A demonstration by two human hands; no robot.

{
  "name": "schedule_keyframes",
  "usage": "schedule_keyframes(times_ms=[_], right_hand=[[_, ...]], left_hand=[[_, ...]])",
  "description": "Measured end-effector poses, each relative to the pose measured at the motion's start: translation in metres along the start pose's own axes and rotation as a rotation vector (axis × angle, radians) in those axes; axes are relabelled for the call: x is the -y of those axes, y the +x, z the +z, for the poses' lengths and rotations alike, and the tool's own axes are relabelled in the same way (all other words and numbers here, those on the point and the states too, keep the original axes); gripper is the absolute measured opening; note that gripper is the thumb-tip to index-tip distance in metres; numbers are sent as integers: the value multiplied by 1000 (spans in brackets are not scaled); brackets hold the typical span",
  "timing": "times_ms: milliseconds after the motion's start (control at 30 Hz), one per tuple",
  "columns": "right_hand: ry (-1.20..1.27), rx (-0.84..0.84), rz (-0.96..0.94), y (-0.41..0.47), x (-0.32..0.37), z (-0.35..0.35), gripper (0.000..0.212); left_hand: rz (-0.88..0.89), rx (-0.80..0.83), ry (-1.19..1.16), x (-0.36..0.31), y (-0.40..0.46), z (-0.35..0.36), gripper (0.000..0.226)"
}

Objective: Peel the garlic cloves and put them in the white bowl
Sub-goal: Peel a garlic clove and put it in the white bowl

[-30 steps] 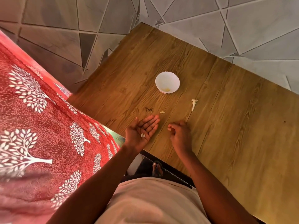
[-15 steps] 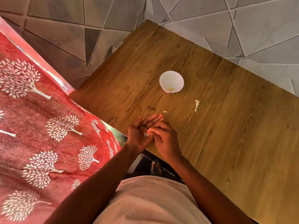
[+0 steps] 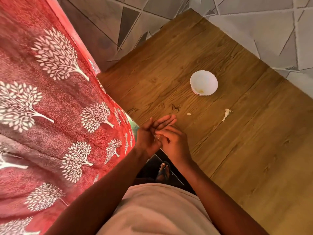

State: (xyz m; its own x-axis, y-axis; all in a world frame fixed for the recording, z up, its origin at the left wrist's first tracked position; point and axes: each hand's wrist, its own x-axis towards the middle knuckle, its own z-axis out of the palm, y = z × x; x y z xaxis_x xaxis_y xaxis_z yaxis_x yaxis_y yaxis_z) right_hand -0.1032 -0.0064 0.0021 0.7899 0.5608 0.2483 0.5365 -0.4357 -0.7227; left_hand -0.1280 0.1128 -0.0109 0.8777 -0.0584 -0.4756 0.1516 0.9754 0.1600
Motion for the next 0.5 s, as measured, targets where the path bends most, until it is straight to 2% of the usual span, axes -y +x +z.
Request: schedule_keyframes(times_ms=[200, 300, 400, 500], right_hand=[[242, -112, 98, 10, 29, 15, 7], [242, -69, 193, 10, 30, 42, 7], [66, 40, 270, 1, 28, 83, 14], [-302, -27, 183, 5, 35, 122, 14]], left_hand=[[132, -128, -78, -23, -36, -33, 57], [211, -170, -123, -56, -62, -63, 51], [292, -205, -197, -94, -89, -92, 53], [338, -250, -228, -134, -106, -117, 55]])
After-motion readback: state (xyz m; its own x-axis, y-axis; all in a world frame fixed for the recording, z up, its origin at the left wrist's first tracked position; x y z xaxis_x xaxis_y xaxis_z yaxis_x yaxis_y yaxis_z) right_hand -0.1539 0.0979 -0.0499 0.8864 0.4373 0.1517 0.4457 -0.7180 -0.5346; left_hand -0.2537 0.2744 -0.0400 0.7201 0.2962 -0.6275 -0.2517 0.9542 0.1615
